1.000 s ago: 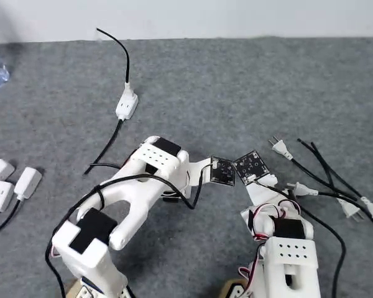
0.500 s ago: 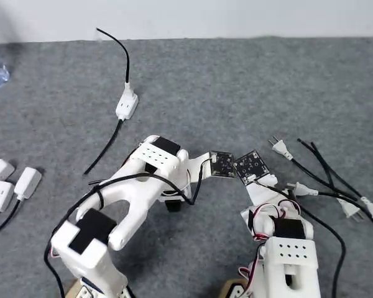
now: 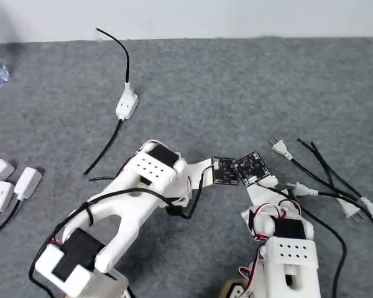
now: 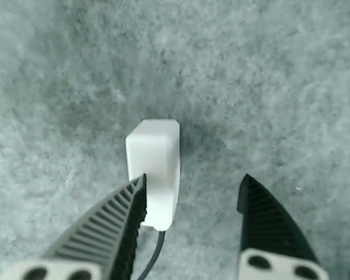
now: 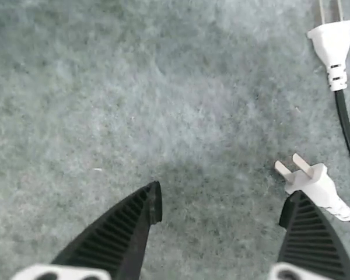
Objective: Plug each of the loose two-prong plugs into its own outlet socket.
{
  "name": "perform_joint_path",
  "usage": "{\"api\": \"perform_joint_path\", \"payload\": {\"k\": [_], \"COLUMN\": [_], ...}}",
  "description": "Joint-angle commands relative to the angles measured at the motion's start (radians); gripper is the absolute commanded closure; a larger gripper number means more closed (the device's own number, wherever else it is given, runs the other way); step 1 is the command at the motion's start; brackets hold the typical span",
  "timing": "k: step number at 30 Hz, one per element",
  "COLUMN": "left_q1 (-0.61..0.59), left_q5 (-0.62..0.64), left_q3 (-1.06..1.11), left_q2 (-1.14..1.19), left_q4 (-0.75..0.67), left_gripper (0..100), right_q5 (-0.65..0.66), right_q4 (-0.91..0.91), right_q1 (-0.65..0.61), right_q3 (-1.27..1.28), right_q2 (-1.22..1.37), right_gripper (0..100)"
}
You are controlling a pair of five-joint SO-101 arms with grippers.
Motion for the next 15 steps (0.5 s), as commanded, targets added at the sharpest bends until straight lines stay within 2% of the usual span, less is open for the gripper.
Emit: {"api": "perform_joint_path", "payload": {"k": [1,8,13,15], "left_q1": [0.023,0.08,0.02,-0.003], "left_q5": [0.026,0.026,0.034,0.052], "left_q3": [0.01,0.096,0.068,0.067], "left_q2": [-0.017,-0.017,-0.069,-0.106], "left_q4": [-0.014,0.006,-0.032,-0.061], "left_gripper": [76,76,76,76], "right_q5": [0.011,0.008,0.0,-0.055], "right_q4": [-0.024,-0.056,-0.048,-0.051], "right_q1": [0.024,0.053,0.117,0.162], "right_q3": [-0.008,-0.008,-0.034,-0.055], "right_q2": [-0.002,-0.002,-0.004,-0.004], "right_gripper": [68.6,68.6,68.6,68.6]}}
